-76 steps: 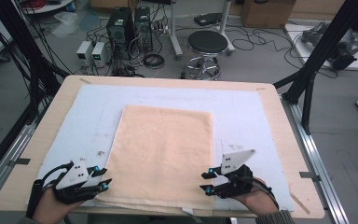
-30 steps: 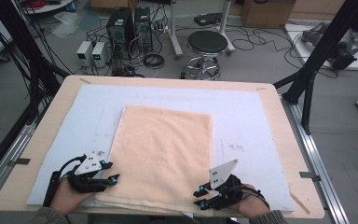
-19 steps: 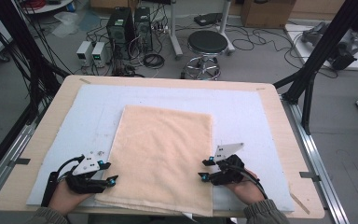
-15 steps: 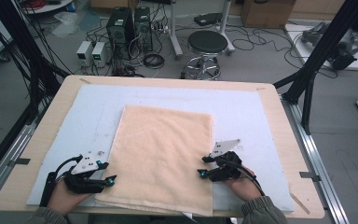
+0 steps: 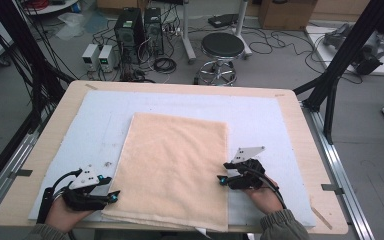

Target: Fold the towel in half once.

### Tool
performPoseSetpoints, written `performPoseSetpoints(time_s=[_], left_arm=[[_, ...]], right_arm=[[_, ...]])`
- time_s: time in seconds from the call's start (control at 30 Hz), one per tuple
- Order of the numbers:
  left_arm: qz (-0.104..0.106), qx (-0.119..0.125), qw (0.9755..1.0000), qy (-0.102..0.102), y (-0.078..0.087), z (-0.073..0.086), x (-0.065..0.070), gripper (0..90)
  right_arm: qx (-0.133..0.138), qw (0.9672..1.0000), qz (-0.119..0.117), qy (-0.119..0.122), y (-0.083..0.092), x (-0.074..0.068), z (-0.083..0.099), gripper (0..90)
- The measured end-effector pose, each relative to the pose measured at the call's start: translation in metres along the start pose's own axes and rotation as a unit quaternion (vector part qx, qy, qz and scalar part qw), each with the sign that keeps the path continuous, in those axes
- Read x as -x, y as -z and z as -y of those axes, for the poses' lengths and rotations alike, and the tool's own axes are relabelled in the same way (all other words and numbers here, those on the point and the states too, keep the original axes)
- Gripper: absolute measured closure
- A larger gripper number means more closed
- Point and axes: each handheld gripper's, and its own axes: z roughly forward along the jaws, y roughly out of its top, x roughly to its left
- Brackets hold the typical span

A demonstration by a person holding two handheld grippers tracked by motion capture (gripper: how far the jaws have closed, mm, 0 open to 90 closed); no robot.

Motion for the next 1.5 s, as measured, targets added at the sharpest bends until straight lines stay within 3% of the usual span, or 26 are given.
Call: performPoseSetpoints(time_s=[0.2,0.37,0.5,0.7,0.77,0.8,0.83,0.9,1.13,1.3,1.4,1.5], left_arm=[[0.007,-0.002,0.9999,-0.011,-0.001,-0.002,0.001,42.5],[0.004,0.001,0.9999,-0.013,-0.004,-0.005,-0.002,41.8],[-0.002,0.015,0.9996,-0.022,-0.010,-0.012,-0.008,41.6],[-0.003,0.019,0.9998,-0.001,-0.031,-0.031,-0.028,41.4],[-0.007,0.017,0.9998,0.000,-0.038,-0.034,-0.031,40.9],[-0.006,0.017,0.9998,0.004,-0.040,-0.034,-0.033,40.7],[-0.006,0.016,0.9998,0.003,-0.041,-0.034,-0.033,40.7],[-0.007,0.016,0.9998,0.005,-0.041,-0.034,-0.033,40.8],[-0.008,0.020,0.9998,0.004,-0.039,-0.034,-0.033,40.9],[-0.008,0.025,0.9996,0.007,-0.038,-0.034,-0.035,40.9],[-0.010,0.032,0.9994,0.013,-0.037,-0.035,-0.037,40.9],[-0.014,0.033,0.9991,0.020,-0.036,-0.037,-0.039,41.0]], right_arm=[[0.008,0.9987,0.049,-0.010,-0.002,0.028,-0.018,47.6],[0.028,0.9953,0.091,-0.021,-0.016,0.070,-0.037,47.3],[0.030,0.9933,0.102,-0.046,-0.030,0.097,-0.047,45.7],[0.001,0.9927,0.099,-0.068,-0.052,0.108,-0.042,46.1],[0.012,0.9928,0.074,-0.093,-0.054,0.111,-0.040,62.3],[0.014,0.9944,0.055,-0.089,-0.054,0.111,-0.041,76.8],[0.010,0.9958,0.046,-0.079,-0.056,0.108,-0.043,82.9],[-0.007,0.9970,0.060,-0.048,-0.058,0.106,-0.050,84.5],[-0.024,0.9940,0.100,-0.038,-0.064,0.121,-0.069,84.8],[-0.019,0.9939,0.101,-0.041,-0.069,0.132,-0.079,82.3],[-0.009,0.9945,0.085,-0.061,-0.063,0.132,-0.076,63.2],[0.005,0.9945,0.076,-0.071,-0.050,0.129,-0.074,53.1]])
